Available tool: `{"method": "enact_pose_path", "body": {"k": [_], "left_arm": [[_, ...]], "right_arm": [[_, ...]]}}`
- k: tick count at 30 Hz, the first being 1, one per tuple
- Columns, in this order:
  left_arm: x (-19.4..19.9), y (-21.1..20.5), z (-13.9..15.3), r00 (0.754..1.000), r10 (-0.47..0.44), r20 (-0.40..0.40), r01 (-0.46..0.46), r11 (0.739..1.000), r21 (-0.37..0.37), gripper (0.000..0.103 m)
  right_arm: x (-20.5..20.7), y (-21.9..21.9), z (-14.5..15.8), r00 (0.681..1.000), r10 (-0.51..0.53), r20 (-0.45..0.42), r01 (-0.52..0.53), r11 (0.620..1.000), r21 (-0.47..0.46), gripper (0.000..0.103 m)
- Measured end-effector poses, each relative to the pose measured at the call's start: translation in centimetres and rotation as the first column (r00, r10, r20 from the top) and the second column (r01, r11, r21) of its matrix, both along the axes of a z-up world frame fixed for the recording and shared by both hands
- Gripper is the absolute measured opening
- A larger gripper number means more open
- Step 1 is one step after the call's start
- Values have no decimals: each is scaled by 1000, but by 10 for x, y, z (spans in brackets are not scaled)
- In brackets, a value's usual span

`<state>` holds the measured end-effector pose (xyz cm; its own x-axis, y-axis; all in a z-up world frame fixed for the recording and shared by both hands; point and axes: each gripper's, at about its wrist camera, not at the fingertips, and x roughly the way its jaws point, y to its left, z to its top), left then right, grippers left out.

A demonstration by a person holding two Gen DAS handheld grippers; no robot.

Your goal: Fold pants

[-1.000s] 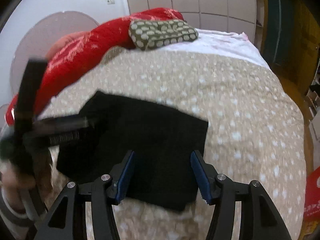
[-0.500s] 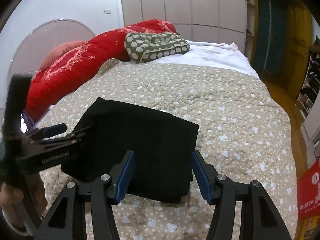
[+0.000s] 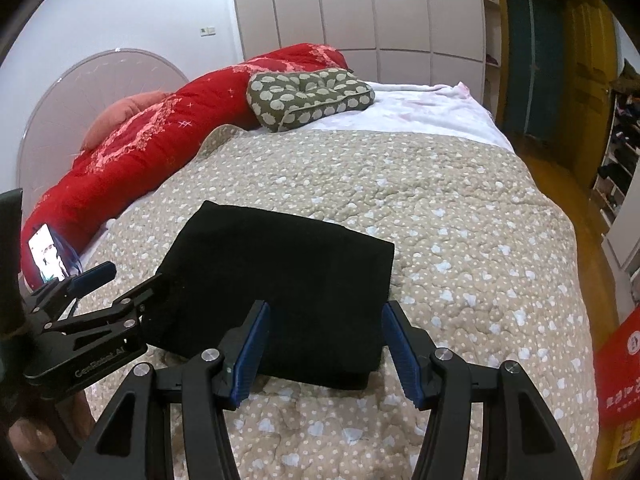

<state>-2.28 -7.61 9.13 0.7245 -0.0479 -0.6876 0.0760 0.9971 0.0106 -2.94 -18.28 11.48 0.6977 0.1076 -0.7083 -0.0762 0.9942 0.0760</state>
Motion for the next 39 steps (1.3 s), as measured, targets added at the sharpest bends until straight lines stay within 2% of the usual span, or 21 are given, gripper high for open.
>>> {"method": "enact_pose_path", "body": {"k": [3, 8, 39], "left_arm": [[-3, 3, 0, 1000, 6, -6, -7, 1000, -18, 79], [-7, 2, 2, 1000, 13, 4, -13, 1000, 0, 79], [-4, -3, -10, 999, -24, -32, 23, 999, -39, 79]], "right_arm": [[-4, 0, 3, 1000, -5, 10, 5, 1000, 4, 56], [-6, 1, 5, 1000, -5, 19, 5, 1000, 5, 56], [-4, -1, -9, 1000, -8, -22, 9, 1000, 8, 56]]}}
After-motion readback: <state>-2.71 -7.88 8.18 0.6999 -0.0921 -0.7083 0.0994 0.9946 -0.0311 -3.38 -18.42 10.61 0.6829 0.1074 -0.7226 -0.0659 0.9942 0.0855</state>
